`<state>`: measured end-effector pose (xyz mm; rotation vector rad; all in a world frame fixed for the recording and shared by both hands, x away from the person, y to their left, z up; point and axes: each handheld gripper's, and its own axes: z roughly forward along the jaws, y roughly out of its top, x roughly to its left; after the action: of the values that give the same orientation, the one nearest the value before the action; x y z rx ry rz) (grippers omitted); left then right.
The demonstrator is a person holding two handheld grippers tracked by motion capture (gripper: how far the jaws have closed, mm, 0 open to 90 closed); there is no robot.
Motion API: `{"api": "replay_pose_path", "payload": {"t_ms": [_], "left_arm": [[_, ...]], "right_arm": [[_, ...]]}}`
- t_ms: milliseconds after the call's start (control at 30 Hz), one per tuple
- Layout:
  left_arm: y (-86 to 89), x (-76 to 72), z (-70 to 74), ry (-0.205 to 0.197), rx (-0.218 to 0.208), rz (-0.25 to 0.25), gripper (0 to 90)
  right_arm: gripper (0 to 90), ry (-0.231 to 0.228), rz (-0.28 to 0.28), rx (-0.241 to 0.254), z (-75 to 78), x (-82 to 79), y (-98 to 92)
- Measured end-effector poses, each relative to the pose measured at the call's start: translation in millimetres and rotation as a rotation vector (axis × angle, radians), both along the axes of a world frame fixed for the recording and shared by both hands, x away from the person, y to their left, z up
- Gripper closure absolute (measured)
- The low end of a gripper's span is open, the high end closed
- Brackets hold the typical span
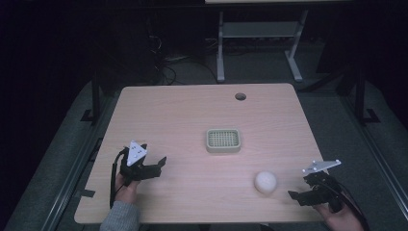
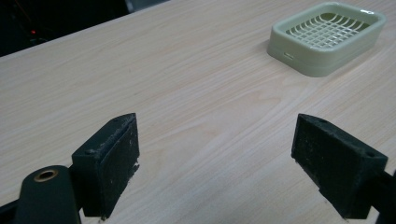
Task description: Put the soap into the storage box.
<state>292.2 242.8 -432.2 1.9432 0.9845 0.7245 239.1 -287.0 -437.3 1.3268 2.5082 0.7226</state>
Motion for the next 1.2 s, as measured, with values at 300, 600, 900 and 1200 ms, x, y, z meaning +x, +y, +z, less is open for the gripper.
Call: {"api": "replay_pose_path", "payload": {"t_ms": [300,600,900,1200], "left_arm": [[0.8,-0.1,0.4,-0.005,-0.004,0.004,14.8],[2.2,-0.1,0.9,-0.004,-0.004,0.009,14.9],[2.0,-0.2,0.9,-0.004,-0.004,0.007,14.8],[3.4,0.0,1.3,-0.003,-0.009,0.010,14.8]], "right_arm": [[18.4,0.020,0.031,-0.006,3.9,2.9,9.5],[18.1,0.025,0.068,-0.005,11.5,5.6,16.4],[17.9,0.046,0.122,-0.032,17.8,14.4,32.2],[17.4,0.056,0.151,-0.047,23.7,20.4,44.4]]}}
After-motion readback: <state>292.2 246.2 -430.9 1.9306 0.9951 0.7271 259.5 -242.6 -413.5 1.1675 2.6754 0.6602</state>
